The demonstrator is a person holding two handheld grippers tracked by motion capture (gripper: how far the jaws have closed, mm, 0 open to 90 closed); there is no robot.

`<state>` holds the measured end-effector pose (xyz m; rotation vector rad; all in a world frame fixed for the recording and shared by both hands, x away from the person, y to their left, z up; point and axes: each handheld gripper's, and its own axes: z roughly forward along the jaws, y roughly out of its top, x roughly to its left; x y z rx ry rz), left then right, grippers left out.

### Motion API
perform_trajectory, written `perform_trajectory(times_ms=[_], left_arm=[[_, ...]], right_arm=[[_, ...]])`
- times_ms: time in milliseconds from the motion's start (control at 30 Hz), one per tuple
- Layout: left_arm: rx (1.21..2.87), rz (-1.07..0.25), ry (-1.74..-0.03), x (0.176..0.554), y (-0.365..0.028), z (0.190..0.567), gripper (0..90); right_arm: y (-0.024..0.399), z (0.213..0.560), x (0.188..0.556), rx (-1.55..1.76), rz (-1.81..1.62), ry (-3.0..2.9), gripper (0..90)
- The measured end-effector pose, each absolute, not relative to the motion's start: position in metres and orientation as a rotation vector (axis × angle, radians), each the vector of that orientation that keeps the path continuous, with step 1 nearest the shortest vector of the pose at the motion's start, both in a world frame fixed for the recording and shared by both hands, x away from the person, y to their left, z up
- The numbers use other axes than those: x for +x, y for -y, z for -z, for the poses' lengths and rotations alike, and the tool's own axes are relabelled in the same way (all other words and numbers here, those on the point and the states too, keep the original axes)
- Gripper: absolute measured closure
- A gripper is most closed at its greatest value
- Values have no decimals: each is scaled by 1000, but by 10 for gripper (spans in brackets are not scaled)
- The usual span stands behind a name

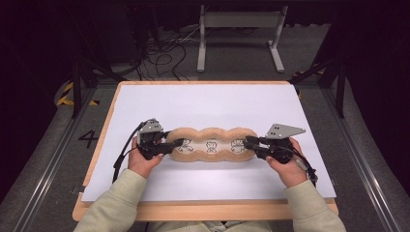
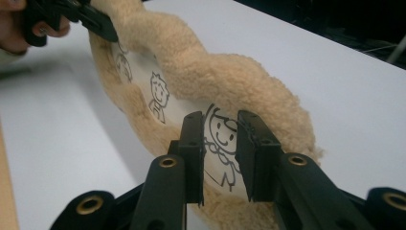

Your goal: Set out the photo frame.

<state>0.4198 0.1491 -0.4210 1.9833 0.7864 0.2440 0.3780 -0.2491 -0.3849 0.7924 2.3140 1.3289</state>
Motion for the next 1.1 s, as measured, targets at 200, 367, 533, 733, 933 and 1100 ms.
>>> perform_trajectory(times_ms=[200, 367, 533, 733, 933, 1100], left_arm=[[1969, -238, -807, 415, -158, 422, 415], [1955, -245, -797, 406, -163, 416, 379], [1944, -282, -797, 397, -167, 410, 294], [1981, -256, -795, 387, -173, 409, 221], [1949, -253, -802, 374, -182, 411, 206], [1908, -268, -817, 364, -193, 414, 181]], right_arm=[[250, 378, 373, 776, -1355, -2296, 677], [252, 373, 370, 769, -1375, -2280, 648], [257, 370, 367, 783, -1382, -2257, 575], [269, 366, 364, 821, -1367, -2247, 411], [282, 364, 361, 840, -1333, -2256, 256], [292, 365, 359, 870, -1326, -2246, 217]])
